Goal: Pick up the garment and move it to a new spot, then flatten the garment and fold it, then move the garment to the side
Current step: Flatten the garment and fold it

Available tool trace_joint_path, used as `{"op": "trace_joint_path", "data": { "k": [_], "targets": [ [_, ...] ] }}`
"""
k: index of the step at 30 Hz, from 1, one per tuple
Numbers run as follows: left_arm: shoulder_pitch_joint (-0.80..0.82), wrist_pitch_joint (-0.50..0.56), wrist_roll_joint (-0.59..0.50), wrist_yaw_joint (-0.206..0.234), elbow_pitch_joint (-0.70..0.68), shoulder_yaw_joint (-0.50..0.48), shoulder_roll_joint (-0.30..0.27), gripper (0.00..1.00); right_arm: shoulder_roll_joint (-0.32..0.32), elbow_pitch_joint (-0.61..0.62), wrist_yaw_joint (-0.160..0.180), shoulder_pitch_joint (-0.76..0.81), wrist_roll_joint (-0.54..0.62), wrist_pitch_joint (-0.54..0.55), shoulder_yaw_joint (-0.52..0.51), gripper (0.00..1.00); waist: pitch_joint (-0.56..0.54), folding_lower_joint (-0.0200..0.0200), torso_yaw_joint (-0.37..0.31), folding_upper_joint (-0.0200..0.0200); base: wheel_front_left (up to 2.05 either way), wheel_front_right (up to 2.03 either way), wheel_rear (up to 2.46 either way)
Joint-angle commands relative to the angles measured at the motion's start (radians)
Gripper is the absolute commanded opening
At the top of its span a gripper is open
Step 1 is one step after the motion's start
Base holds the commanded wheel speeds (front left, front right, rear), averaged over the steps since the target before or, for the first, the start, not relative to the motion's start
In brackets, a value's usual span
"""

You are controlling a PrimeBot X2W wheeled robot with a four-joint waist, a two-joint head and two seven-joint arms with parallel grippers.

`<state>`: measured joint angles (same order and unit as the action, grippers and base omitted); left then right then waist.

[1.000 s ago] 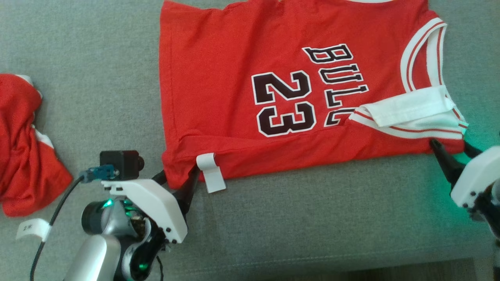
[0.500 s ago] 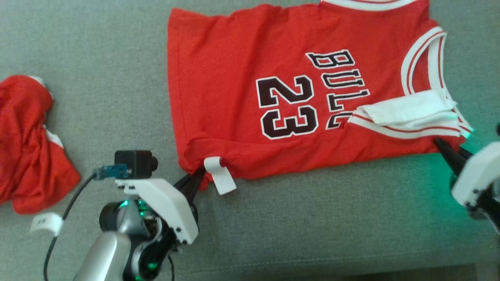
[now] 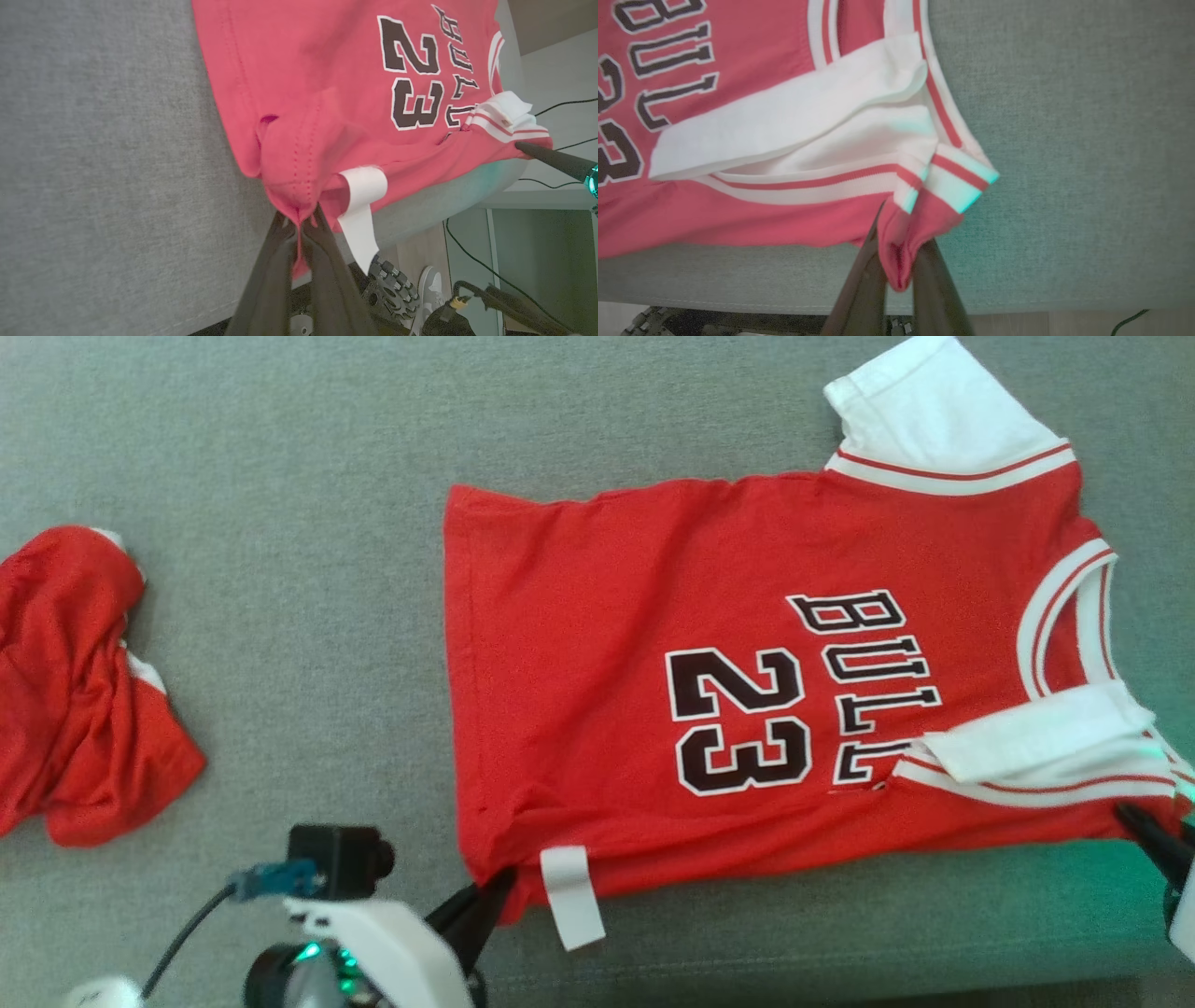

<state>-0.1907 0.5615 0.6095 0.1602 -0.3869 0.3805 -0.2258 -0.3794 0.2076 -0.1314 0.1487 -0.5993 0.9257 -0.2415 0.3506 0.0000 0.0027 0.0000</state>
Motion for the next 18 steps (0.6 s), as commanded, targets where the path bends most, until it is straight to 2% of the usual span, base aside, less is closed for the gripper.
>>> {"op": "trace_joint_path", "data": {
  "k": [1, 2, 3, 4, 5, 6, 7, 8, 9, 11, 13, 18],
  "targets": [
    [0.053, -0.009, -0.009, 0.005, -0.014, -0.022, 0.015, 0.11, -0.025, 0.016, 0.001, -0.028, 0.021, 0.001, 0.007, 0.0, 0.003, 0.0, 0.005, 0.0, 0.0, 0.0, 0.0],
    [0.075, -0.017, -0.015, 0.004, 0.005, -0.019, 0.025, 0.12, -0.02, 0.001, 0.001, -0.04, 0.033, -0.004, 0.013, 0.0, 0.004, 0.0, 0.008, 0.0, 0.0, 0.0, 0.0],
    [0.097, -0.027, -0.023, 0.006, 0.025, -0.019, 0.034, 0.18, -0.014, -0.015, 0.001, -0.054, 0.045, -0.013, 0.016, 0.0, 0.004, 0.0, 0.011, 0.0, 0.0, 0.0, 0.0],
    [0.119, -0.038, -0.032, 0.009, 0.044, -0.021, 0.043, 0.31, -0.011, -0.029, 0.001, -0.067, 0.058, -0.021, 0.021, 0.0, 0.004, 0.0, 0.013, 0.0, 0.0, 0.0, 0.0],
    [0.14, -0.049, -0.041, 0.013, 0.064, -0.024, 0.049, 0.39, -0.01, -0.039, 0.001, -0.08, 0.072, -0.031, 0.025, 0.31, 0.003, 0.0, 0.014, 0.0, 0.0, 0.0, 0.0],
    [0.16, -0.058, -0.05, 0.014, 0.083, -0.026, 0.052, 0.48, -0.009, -0.048, 0.001, -0.093, 0.085, -0.041, 0.03, 0.68, 0.002, 0.0, 0.015, 0.0, 0.0, 0.0, 0.0],
    [0.177, -0.068, -0.056, 0.015, 0.1, -0.03, 0.056, 0.66, -0.008, -0.055, 0.001, -0.105, 0.095, -0.051, 0.037, 1.0, 0.001, 0.0, 0.014, 0.0, 0.0, 0.0, 0.0],
    [0.193, -0.079, -0.06, 0.017, 0.116, -0.035, 0.061, 0.67, -0.006, -0.061, 0.001, -0.118, 0.103, -0.062, 0.041, 1.0, 0.0, 0.0, 0.014, 0.0, 0.0, 0.0, 0.0],
    [0.207, -0.09, -0.065, 0.018, 0.13, -0.038, 0.065, 0.75, -0.001, -0.066, 0.001, -0.134, 0.109, -0.075, 0.042, 1.0, -0.002, 0.0, 0.012, 0.0, 0.0, 0.0, 0.0],
    [0.227, -0.109, -0.068, 0.022, 0.156, -0.046, 0.075, 0.82, 0.0, -0.077, 0.001, -0.159, 0.124, -0.094, 0.049, 1.0, -0.006, 0.0, 0.011, 0.0, 0.0, 0.0, 0.0],
    [0.236, -0.118, -0.077, 0.022, 0.177, -0.044, 0.074, 1.0, -0.007, -0.082, 0.001, -0.175, 0.134, -0.102, 0.06, 1.0, -0.012, 0.0, 0.008, 0.0, 0.0, 0.0, 0.0],
    [0.215, -0.124, -0.103, 0.03, 0.179, -0.043, 0.049, 1.0, -0.036, -0.049, 0.001, -0.201, 0.132, -0.117, 0.073, 1.0, -0.016, 0.0, 0.004, 0.0, 0.0, 0.0, 0.0]
  ]
}}
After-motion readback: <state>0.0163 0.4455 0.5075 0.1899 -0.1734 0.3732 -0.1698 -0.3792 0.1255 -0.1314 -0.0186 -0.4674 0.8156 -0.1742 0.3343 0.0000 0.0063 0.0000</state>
